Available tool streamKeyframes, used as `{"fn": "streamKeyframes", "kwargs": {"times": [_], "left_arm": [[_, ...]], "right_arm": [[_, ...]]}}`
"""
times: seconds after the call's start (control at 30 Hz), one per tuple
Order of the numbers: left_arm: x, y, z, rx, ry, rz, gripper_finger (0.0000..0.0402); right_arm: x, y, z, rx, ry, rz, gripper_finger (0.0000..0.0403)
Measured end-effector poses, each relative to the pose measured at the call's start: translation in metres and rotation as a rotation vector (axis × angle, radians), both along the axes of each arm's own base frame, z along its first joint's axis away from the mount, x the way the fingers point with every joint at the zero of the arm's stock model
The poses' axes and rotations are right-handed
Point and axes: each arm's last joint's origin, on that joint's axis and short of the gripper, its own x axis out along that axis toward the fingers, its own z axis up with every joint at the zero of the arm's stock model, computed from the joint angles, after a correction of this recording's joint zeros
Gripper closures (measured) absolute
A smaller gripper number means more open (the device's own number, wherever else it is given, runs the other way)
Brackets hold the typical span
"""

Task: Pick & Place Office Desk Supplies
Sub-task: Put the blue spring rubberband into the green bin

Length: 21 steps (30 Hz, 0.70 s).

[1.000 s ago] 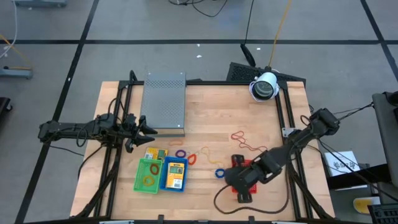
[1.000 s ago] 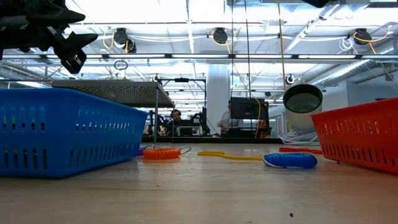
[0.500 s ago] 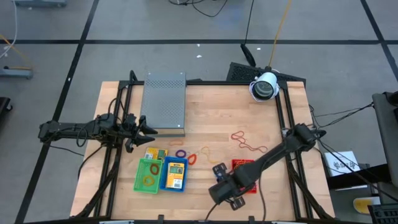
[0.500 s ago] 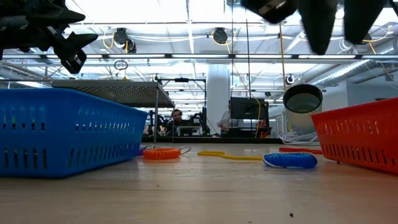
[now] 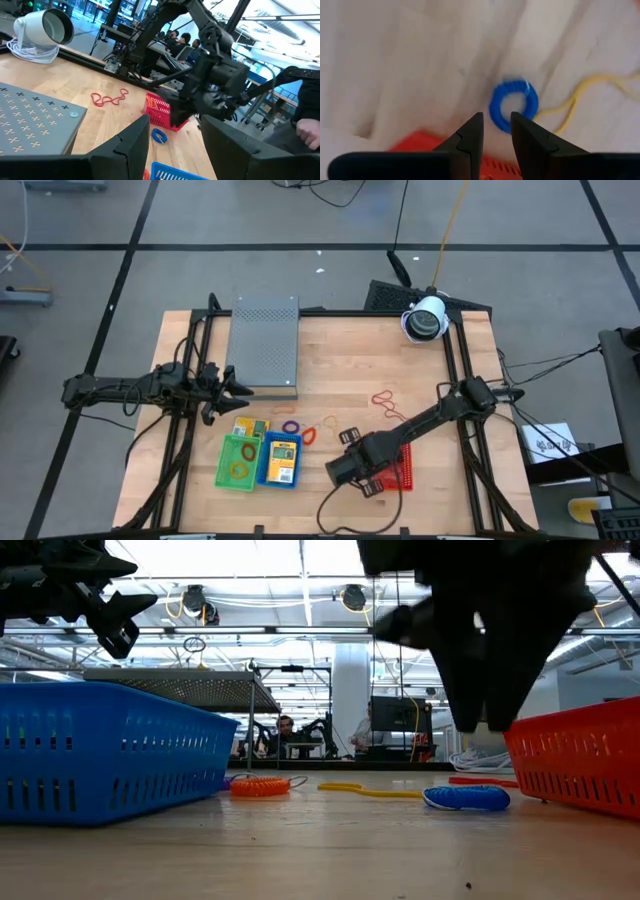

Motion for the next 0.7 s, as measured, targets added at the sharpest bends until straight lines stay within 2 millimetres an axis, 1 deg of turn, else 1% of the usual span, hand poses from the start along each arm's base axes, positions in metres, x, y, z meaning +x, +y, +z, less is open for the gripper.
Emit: {"fn": "streamKeyframes", "kwargs": {"times": [0.1,0.2,0.4,0.7], "left_arm": [[0.0,0.0,0.0,0.001,0.0,0.0,0.0215],[0.0,0.0,0.0,0.001,0.0,0.0,0.0215],[0.0,0.0,0.0,0.001,0.0,0.0,0.0215],[0.0,0.0,0.0,0.001,0.0,0.0,0.0215]], "right_arm": [[-0.002,-0.007,-0.009,-0.008,0.019,-0.025,0.0314],[-0.003,-0.009,-0.018,-0.008,0.022,-0.029,0.0314],[-0.001,-0.008,-0.025,0.017,-0.016,-0.059,0.0314],[-0.002,-0.011,-0.033,0.022,-0.02,-0.087,0.0314]]}}
